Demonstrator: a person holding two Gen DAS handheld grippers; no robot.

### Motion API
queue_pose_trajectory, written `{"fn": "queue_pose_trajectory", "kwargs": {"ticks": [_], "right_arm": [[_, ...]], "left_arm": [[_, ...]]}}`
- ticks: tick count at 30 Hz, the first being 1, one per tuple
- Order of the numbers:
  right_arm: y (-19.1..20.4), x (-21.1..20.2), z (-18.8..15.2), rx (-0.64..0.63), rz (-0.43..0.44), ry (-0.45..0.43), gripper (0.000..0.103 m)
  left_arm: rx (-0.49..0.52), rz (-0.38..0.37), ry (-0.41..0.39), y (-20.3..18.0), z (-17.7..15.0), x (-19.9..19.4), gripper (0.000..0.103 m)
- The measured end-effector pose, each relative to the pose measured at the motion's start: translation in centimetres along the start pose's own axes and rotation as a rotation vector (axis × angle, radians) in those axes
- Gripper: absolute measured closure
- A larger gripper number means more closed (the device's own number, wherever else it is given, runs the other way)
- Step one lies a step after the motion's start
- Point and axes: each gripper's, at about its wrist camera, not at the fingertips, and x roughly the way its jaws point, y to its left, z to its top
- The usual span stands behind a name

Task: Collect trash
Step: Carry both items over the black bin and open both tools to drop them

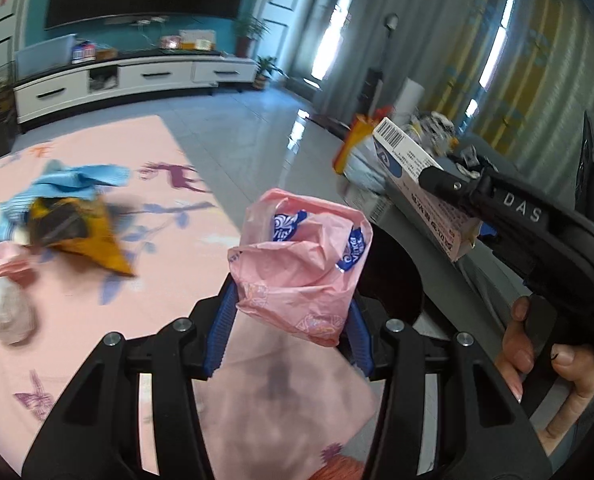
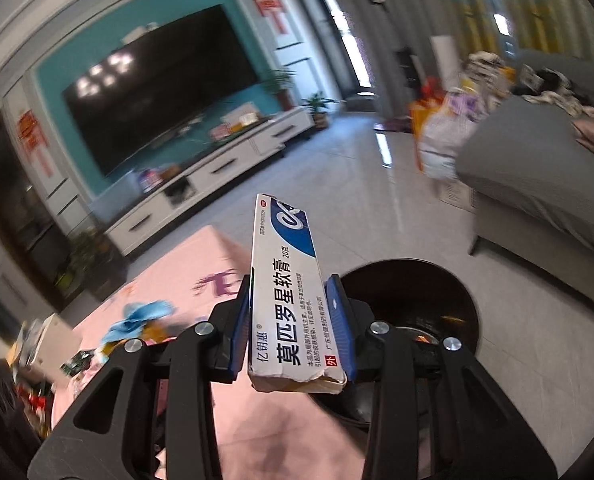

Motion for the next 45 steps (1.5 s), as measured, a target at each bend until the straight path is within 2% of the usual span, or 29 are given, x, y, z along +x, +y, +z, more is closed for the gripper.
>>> {"fn": "queue_pose_trajectory", "kwargs": {"ticks": [3,8,19,29,31,33,35,36,41,45], "right_arm": [[-2.1,0.3,-0.2,0.042,-0.066,0.006,0.066],[-4.8,1.0,-0.5,0.103,-0.124,0.033,0.066],[-8.5,3.6,-1.6,0.182,-0.261,0.125,0.065],[-9.8,4.8,-1.7,0.216,-0.266,0.159,0.065],[-9.8,4.8,-1.5,0.205,-0.275,0.161,0.065],[-9.7,4.7,-1.4,0.208,-0.267,0.158,0.06],[-9.6,4.4,-1.3,0.213,-0.253,0.144,0.041],[-9.5,4.2,-1.2,0.21,-0.248,0.134,0.039],[-8.3,2.8,-0.5,0.205,-0.214,0.077,0.021],[-6.0,1.8,0.0,0.174,-0.141,0.037,0.01]], "left_arm": [[0.025,-0.016,0.034,-1.7,-0.1,2.5,0.052],[0.053,-0.05,0.089,-3.6,-0.2,5.8,0.052],[0.093,-0.104,0.176,-7.0,-1.1,10.6,0.052],[0.108,-0.117,0.222,-8.0,-1.8,12.7,0.051],[0.108,-0.117,0.219,-8.3,-1.7,12.8,0.044],[0.107,-0.115,0.211,-8.3,-1.6,12.5,0.027],[0.116,-0.111,0.193,-8.3,-1.5,12.0,0.022],[0.121,-0.099,0.187,-8.2,-1.5,11.7,0.016],[0.106,-0.055,0.108,-6.2,-0.6,8.5,0.003],[0.064,0.038,0.031,-2.6,0.1,4.3,0.003]]}}
